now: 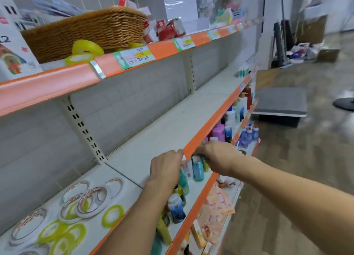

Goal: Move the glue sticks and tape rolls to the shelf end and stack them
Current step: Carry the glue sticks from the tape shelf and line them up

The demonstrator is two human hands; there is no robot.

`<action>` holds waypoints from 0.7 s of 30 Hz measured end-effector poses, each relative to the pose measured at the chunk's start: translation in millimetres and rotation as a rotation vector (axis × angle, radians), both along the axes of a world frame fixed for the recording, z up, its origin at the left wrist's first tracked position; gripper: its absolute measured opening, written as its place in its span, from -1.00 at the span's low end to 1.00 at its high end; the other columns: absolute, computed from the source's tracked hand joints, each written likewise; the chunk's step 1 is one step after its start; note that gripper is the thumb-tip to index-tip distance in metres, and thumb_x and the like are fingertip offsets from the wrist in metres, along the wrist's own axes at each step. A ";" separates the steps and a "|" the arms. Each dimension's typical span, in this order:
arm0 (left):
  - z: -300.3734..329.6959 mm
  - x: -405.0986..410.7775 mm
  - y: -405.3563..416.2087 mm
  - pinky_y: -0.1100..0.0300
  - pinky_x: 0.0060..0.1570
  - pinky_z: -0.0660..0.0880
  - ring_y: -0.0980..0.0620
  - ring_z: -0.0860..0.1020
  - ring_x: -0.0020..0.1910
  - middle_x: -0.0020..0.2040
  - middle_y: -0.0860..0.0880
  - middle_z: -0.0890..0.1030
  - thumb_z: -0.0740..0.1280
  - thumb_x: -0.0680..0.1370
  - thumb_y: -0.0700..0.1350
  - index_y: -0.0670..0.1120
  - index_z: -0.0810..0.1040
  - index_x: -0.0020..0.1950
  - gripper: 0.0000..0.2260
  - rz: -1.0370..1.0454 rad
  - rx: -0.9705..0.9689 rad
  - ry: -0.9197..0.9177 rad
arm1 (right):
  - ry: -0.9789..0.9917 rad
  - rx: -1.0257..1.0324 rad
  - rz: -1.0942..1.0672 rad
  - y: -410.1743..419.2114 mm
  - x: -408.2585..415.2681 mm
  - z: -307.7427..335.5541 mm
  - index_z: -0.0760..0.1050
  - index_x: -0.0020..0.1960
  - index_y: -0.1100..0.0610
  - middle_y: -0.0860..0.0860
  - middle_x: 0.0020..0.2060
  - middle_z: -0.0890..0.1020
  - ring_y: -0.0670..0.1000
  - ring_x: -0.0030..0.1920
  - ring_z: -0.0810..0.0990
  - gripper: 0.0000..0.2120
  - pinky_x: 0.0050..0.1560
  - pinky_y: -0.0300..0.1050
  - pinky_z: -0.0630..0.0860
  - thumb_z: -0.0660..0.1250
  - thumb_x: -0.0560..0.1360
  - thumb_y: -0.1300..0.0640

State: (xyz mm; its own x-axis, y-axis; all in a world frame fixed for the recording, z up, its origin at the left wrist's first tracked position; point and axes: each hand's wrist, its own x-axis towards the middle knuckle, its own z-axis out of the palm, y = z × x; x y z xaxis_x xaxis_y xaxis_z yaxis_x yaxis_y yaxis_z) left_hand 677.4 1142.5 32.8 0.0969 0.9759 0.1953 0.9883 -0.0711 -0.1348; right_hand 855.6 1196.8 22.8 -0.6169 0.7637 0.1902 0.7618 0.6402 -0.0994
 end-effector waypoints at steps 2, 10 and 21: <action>1.2 14.7 20.3 0.12 -0.26 0.30 -0.11 0.56 -0.05 -0.03 -0.02 0.55 0.24 0.59 -0.14 0.01 0.42 0.13 -0.87 -0.023 -0.021 -0.008 | 0.009 -0.002 -0.039 12.1 15.4 0.2 0.51 0.22 -0.03 -0.05 0.06 0.59 0.06 0.08 0.56 -0.60 -0.12 0.01 0.57 0.26 0.46 0.30; 1.5 79.4 106.0 0.08 -0.20 0.37 -0.12 0.56 -0.04 0.02 -0.04 0.54 0.23 0.59 -0.18 -0.02 0.39 0.09 -0.89 -0.138 -0.048 -0.007 | 0.024 -0.042 -0.165 75.7 67.9 1.3 0.49 0.14 0.04 0.00 -0.03 0.56 0.10 0.01 0.55 -0.69 -0.18 0.01 0.52 0.26 0.46 0.32; 13.1 161.4 279.0 0.07 -0.16 0.40 -0.17 0.58 0.01 0.05 -0.08 0.58 0.25 0.54 -0.21 -0.03 0.43 0.10 -0.84 -0.237 -0.074 -0.024 | 0.005 -0.032 -0.333 219.2 150.4 13.4 0.50 0.18 0.03 0.01 0.07 0.60 0.10 0.08 0.56 -0.69 -0.10 -0.01 0.55 0.27 0.47 0.27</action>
State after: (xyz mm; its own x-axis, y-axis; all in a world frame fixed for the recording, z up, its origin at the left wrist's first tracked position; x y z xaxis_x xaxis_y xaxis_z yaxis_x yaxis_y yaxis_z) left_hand 838.9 1421.5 45.9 0.3210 0.9383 0.1287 0.9457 -0.3102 -0.0972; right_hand 1006.0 1416.0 36.2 -0.3314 0.9288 0.1656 0.9282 0.3525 -0.1194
